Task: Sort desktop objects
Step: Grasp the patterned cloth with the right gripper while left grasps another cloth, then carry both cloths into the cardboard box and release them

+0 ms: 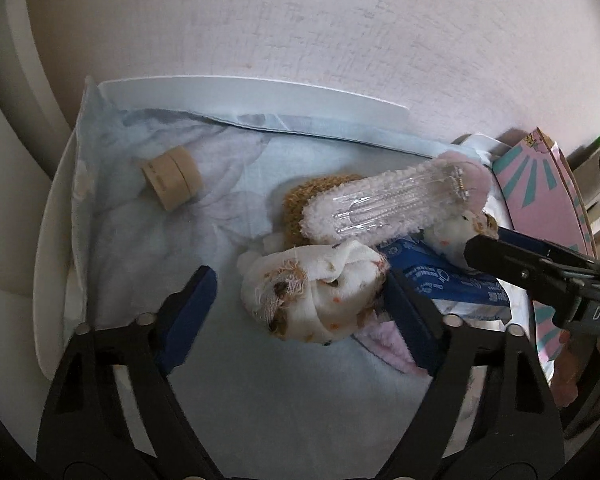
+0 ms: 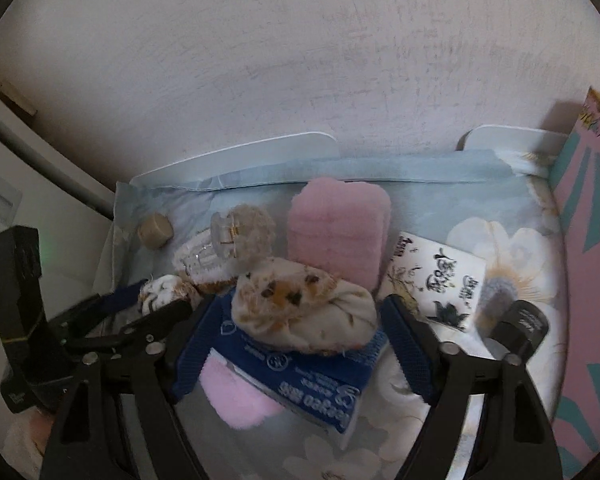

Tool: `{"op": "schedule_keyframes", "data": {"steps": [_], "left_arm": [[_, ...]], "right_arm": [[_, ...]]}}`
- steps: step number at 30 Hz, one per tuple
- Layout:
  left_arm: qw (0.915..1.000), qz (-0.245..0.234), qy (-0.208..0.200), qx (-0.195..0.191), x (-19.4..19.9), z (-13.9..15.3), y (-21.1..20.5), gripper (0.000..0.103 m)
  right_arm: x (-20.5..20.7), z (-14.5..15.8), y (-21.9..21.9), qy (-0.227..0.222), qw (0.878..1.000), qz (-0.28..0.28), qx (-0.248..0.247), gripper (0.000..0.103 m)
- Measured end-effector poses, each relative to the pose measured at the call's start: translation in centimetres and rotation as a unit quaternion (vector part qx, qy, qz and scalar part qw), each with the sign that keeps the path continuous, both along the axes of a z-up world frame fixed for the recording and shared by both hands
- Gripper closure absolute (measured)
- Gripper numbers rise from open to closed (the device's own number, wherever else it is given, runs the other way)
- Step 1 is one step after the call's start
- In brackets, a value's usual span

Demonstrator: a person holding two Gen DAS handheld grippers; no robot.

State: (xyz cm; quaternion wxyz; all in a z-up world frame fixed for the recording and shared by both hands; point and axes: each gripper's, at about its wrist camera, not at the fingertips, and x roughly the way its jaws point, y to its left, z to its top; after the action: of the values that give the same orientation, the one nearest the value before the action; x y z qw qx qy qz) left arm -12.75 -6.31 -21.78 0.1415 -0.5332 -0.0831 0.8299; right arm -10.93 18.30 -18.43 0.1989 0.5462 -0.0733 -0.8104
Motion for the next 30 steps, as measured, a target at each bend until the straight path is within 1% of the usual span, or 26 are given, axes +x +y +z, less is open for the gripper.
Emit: {"op": "schedule_keyframes", "data": {"steps": [1, 2, 3, 4, 5, 7, 9, 11, 15, 18, 25, 30], "left_arm": [[0.9999, -0.001, -0.005, 0.013, -0.1, -0.2, -0.1, 0.033], [0.9997, -0.003, -0.009, 0.023, -0.1, -0.3, -0.1, 0.040], [0.9997, -0.002, -0.007, 0.023, -0.1, -0.3, 0.0, 0.042], [0.9998, -0.004, -0.003, 0.019, 0.0, -0.2, 0.2, 0.044], [0.9999, -0.006, -0.001, 0.014, 0.0, -0.2, 0.4, 0.050], [0.9999, -0.009, 0.002, 0.010, 0.1, -0.1, 0.7, 0.053], [0.9999, -0.009, 0.003, 0.010, 0.3, 0.1, 0.8, 0.058], [0.9999, -0.004, 0.002, 0.013, 0.4, 0.4, 0.5, 0.060], [0.9997, 0.003, 0.006, 0.023, 1.0, 1.6, 0.1, 0.060], [0.9996, 0.006, 0.012, 0.023, 1.7, 3.0, 0.0, 0.060], [0.9996, 0.005, 0.020, 0.017, 3.2, 6.6, -0.3, 0.060], [0.9996, -0.006, 0.025, 0.015, 3.6, 9.4, 0.3, 0.060]], "right_arm": [[-0.1, -0.2, -0.1, -0.004, 1.000, 0.002, 0.001, 0.038], [-0.1, -0.2, -0.2, 0.000, 1.000, 0.001, -0.001, 0.040], [0.0, -0.1, -0.3, 0.005, 1.000, 0.001, 0.000, 0.046], [0.1, 0.1, -0.3, 0.011, 1.000, 0.000, 0.004, 0.048], [0.2, 0.3, -0.2, 0.016, 1.000, -0.001, 0.006, 0.052], [0.3, 0.5, -0.2, 0.017, 1.000, -0.001, 0.010, 0.058], [0.4, 0.9, -0.1, 0.027, 1.000, -0.002, 0.011, 0.068], [0.6, 1.4, -0.1, 0.036, 0.999, 0.001, 0.017, 0.072], [1.2, 2.2, 0.2, 0.043, 0.999, 0.004, 0.018, 0.074], [1.9, 3.1, 0.5, 0.046, 0.999, 0.004, 0.015, 0.074], [3.9, 5.8, 1.3, 0.053, 0.998, 0.011, 0.013, 0.074], [4.7, 8.6, 1.9, 0.064, 0.998, 0.025, 0.002, 0.074]]}}
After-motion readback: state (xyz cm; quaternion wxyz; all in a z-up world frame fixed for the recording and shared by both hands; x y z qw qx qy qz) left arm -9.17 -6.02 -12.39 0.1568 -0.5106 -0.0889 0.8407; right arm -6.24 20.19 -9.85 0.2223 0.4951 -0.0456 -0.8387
